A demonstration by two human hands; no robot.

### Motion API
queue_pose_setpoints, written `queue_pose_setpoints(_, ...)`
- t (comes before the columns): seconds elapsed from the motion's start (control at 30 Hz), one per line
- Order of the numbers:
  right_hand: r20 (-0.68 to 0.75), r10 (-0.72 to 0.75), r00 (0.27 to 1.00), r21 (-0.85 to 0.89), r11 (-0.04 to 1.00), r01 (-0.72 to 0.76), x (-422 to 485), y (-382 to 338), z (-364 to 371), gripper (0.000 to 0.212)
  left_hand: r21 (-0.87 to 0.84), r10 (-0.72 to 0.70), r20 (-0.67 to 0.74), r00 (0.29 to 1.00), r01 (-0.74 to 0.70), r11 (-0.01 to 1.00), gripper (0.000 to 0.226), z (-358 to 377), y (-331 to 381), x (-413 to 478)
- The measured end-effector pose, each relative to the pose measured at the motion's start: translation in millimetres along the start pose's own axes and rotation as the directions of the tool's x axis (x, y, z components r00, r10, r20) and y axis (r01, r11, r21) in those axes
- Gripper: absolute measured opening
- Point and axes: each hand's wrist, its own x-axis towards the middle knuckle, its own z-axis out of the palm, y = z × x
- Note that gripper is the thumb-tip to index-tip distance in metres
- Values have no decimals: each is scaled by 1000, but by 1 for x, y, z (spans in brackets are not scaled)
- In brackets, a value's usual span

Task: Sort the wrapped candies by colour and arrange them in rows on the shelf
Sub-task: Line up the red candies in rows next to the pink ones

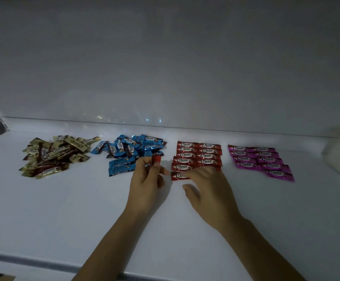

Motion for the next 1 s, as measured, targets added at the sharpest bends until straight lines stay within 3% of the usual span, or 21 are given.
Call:
queue_pose_setpoints(0.23,44,-68,997,-97,993,72,-4,-6,4,28,36,170,52,984,-172,984,15,-3,1,-2)
queue_pose_setpoints(0.4,54,-80,995,-45,996,83,-3,-8,3,32,75,144,78,987,-150,986,23,-1,4,-4)
queue_pose_setpoints(0.6,61,-83,995,-21,996,84,-5,-6,4,27,-9,153,136,979,-153,988,17,-2,4,-5)
queue_pose_setpoints(0.67,21,-30,999,96,995,28,-2,-8,1,25,-47,186,175,967,-181,982,9,-3,7,-7)
queue_pose_setpoints(0.73,37,147,988,353,923,-151,3,-13,-8,32,-93,201,240,950,-183,979,7,-2,9,-9)
queue_pose_setpoints(0.8,136,285,949,559,769,-311,7,-16,-17,27,-115,202,309,929,-174,978,12,0,12,-11)
queue_pose_setpoints(0.87,150,364,919,671,645,-365,10,-16,-20,14,-130,190,335,923,-154,980,16,1,13,-13)
queue_pose_setpoints(0.97,150,516,843,813,421,-402,13,-10,-24,19,-135,145,335,931,-105,985,9,3,16,-14)
queue_pose_setpoints(1.0,162,532,831,825,389,-410,13,-8,-25,19,-121,132,338,932,-96,988,10,3,17,-15)
